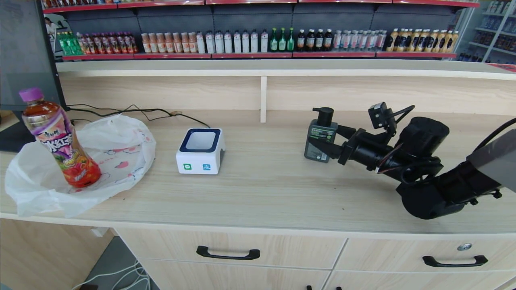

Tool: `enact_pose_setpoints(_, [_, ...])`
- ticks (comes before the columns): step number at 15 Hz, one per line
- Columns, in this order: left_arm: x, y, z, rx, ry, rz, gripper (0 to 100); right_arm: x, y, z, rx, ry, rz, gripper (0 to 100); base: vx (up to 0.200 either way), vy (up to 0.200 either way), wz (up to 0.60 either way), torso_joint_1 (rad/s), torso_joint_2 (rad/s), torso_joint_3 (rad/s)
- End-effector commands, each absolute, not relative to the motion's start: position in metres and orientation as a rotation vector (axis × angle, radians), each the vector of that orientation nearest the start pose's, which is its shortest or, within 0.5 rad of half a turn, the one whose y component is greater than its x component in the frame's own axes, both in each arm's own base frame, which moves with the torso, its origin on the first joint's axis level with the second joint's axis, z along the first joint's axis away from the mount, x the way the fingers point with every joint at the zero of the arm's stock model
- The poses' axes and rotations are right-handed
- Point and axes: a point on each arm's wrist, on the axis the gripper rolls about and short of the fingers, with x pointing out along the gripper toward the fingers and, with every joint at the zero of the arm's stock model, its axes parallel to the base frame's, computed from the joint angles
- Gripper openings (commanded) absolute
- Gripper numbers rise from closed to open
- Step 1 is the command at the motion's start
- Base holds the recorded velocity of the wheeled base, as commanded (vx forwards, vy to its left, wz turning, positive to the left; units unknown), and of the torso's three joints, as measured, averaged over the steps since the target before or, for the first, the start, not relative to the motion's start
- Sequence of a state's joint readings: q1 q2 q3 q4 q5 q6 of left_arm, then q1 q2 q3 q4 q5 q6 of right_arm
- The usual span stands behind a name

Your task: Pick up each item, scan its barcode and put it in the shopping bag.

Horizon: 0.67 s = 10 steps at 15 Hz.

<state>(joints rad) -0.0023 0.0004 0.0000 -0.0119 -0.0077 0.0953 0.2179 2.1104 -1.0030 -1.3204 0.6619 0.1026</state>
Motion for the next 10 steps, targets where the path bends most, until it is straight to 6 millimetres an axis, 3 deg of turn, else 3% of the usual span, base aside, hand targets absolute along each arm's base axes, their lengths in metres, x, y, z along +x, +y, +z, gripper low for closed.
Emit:
enact_pose_setpoints(1, [-0.023,0.000,0.077,0.095,-0.013,-0.010,100,0.386,0.103,0.158,0.046,-0.173,0.896,100,0.000,0.000,0.00,0.000,0.00,0.000])
enact_pose_setpoints(10, [-0.023,0.000,0.076,0.094,-0.010,-0.010,100,0.399,0.112,0.143,0.037,-0.154,0.899,100,0.000,0.000,0.00,0.000,0.00,0.000])
